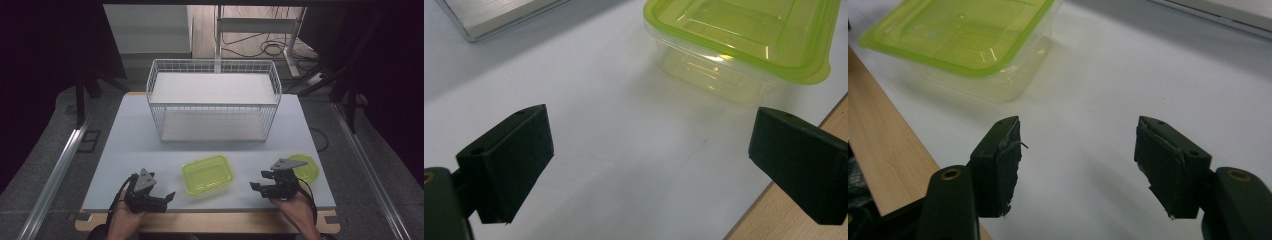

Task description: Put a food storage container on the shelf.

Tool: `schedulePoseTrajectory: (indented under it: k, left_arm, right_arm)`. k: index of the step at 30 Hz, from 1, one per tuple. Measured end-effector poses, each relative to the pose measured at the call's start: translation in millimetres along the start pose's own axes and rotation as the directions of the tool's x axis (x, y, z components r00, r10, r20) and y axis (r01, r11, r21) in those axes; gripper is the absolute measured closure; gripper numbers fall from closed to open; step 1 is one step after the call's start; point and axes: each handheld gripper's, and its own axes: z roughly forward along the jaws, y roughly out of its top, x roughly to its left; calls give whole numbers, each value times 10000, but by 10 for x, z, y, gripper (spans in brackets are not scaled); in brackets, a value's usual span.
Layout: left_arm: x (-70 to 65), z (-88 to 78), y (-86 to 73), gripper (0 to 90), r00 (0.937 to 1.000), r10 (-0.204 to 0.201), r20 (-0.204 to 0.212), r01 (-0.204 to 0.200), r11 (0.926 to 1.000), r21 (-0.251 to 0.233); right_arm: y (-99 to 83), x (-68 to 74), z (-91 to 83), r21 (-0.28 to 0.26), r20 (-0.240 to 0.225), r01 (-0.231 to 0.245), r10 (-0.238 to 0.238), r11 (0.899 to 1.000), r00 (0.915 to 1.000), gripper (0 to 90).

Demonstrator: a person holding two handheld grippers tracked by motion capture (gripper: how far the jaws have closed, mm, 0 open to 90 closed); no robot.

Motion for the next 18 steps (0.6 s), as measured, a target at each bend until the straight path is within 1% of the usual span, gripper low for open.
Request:
schedulePoseTrajectory:
  k: [2,3,6,7,9,11,12,13,14,15,17,18]
  left_arm:
    - [-2,-5,-6,40,10000,49,-18,-49,10000,39]
    - [-12,-12,-16,40,9999,113,-75,-113,9999,50]
    - [-19,-18,-26,40,9997,189,-142,-187,9998,100]
    - [-21,-19,-32,40,9996,217,-177,-215,9997,105]
    - [-22,-24,-41,40,9996,213,-207,-211,9997,120]
    - [-19,-35,-52,40,9995,199,-234,-197,9997,123]
    - [-16,-43,-61,41,9995,161,-273,-157,9998,142]
    - [-16,-43,-61,41,9995,161,-273,-157,9998,142]
    - [-13,-49,-68,41,9995,121,-286,-117,9998,139]
    - [-12,-52,-72,42,9995,98,-289,-94,9999,130]
    - [-7,-62,-86,43,9995,36,-303,-32,9999,124]
    - [-7,-62,-86,44,9995,36,-303,-32,9999,124]
  right_arm:
    - [7,-4,4,17,-76,-93,94,10000,9999,363]
    - [28,-13,18,45,-225,-371,372,9993,9991,363]
    - [62,-29,50,-21,-641,-721,718,9974,9954,362]
    - [62,-29,50,-21,-641,-721,718,9974,9954,362]
    - [88,-31,82,-32,-967,-957,950,9954,9908,361]
    - [119,-28,118,-23,-1264,-1074,1062,9942,9863,363]
    - [155,-21,160,26,-1494,-1092,1083,9940,9828,377]
    - [155,-21,160,26,-1494,-1092,1083,9940,9828,377]
    - [174,-18,177,37,-1622,-1158,1149,9933,9800,389]
    - [221,-17,219,80,-1865,-1247,1240,9922,9746,415]
    - [281,-24,267,215,-1966,-1317,1334,9911,9714,438]
    - [312,-30,294,274,-2053,-1385,1412,9900,9685,448]
